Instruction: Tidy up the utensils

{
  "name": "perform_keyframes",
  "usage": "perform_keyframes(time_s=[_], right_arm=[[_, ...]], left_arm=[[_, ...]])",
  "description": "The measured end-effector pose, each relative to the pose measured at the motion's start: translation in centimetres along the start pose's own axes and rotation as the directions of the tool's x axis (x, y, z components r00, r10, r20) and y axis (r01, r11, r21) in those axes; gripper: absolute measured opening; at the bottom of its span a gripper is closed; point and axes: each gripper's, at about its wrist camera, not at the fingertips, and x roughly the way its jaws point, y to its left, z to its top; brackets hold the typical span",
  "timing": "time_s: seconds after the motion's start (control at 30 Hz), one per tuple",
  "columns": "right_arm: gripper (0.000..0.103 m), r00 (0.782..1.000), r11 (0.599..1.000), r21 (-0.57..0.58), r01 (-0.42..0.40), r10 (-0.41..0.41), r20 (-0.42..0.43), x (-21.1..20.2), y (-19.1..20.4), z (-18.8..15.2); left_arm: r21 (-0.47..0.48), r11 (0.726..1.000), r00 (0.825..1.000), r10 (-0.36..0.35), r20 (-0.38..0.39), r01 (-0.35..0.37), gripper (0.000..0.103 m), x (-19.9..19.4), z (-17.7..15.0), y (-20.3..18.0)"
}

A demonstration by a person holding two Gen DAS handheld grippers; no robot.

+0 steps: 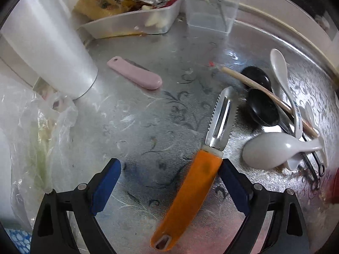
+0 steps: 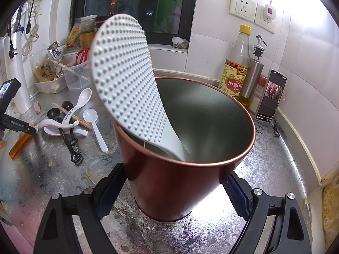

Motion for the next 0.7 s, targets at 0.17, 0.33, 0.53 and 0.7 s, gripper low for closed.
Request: perform_keyframes(time_s=[0.17,0.33,0.53,0.7], right_arm=[[0.091,1.0,1.0,0.0,-0.001,0.001,0.0,0.0,0.0,0.0],[0.091,1.0,1.0,0.0,-0.001,0.001,-0.001,0.1,0.0,0.1],[0.091,1.0,1.0,0.0,-0.001,0.001,-0.001,0.1,0.0,0.1],[0.091,1.0,1.0,0.0,0.0,0.0,-0.001,0.2,0.0,0.1]], left_arm=[[-0.03,0.999,0.999,-0.028,-0.025,0.028,0.094,0.4,0.2,1.0],[0.0,0.998,0.998,-0.058,-0.027,0.058,0.094,0.6,0.0,0.2],[0.029,0.996,0.996,-0.082,-0.026,0.083,0.094,0.5,0.7,-0.8],[0.014,0.997,0.997,-0.079,-0.021,0.079,0.089,0.5,1.3,-0.3]])
